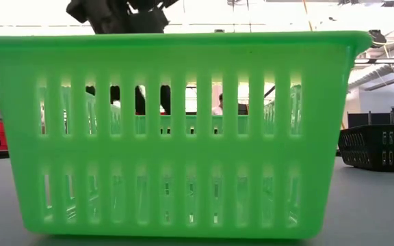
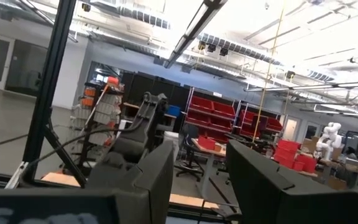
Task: Stack baskets on shelf by color
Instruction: Stack the left black basket on the black basket on the shelf
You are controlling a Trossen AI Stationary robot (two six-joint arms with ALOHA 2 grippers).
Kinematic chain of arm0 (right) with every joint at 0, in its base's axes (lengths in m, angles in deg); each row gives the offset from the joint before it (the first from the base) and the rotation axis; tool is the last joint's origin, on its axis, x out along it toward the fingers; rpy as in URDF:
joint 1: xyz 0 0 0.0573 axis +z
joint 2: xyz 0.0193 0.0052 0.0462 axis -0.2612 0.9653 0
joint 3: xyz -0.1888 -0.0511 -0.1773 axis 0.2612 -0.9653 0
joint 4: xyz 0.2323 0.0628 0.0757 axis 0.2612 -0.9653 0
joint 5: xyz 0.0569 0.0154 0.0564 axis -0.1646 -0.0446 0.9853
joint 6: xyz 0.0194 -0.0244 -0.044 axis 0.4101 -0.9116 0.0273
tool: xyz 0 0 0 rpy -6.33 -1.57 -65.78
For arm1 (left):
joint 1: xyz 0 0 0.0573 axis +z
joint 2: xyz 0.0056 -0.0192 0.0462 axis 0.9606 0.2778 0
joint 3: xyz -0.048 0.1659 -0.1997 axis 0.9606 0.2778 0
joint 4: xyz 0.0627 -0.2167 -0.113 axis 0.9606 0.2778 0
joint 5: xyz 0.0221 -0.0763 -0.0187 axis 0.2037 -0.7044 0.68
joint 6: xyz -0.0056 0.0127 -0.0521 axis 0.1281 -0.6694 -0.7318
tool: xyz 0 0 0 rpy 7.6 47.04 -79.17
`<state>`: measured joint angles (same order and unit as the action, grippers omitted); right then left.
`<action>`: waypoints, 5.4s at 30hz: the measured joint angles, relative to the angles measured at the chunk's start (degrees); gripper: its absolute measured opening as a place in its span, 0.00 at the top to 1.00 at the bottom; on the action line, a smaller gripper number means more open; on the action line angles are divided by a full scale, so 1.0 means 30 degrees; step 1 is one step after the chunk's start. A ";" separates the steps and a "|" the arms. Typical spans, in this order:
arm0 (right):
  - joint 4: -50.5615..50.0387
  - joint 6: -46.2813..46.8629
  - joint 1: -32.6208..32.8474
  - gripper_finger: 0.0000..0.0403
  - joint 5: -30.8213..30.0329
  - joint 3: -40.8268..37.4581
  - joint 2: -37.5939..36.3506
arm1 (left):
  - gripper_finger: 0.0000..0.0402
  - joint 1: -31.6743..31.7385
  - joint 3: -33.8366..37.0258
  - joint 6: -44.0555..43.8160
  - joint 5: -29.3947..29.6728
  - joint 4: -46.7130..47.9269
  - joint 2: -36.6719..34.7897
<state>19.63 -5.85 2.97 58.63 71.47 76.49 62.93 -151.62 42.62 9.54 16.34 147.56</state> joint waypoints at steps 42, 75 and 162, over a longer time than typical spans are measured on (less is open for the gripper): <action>-0.0387 -0.1940 0.0000 0.65 0.0321 -0.0004 0.0108 | 0.72 -0.1501 -0.7614 0.0915 0.0113 0.8632 0.3270; -0.0306 -0.0938 0.0000 0.65 0.0335 0.0000 0.0145 | 0.72 -0.2402 -0.7278 -0.3451 -0.5094 0.5843 0.2926; 0.2415 -0.3861 0.0000 0.65 -0.4612 0.0004 0.0779 | 0.72 -0.7883 -0.7292 -2.3754 -0.0903 -0.5253 0.4216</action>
<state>26.87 -17.43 2.97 44.80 71.48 78.82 39.28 -173.50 -28.64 6.83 0.58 160.21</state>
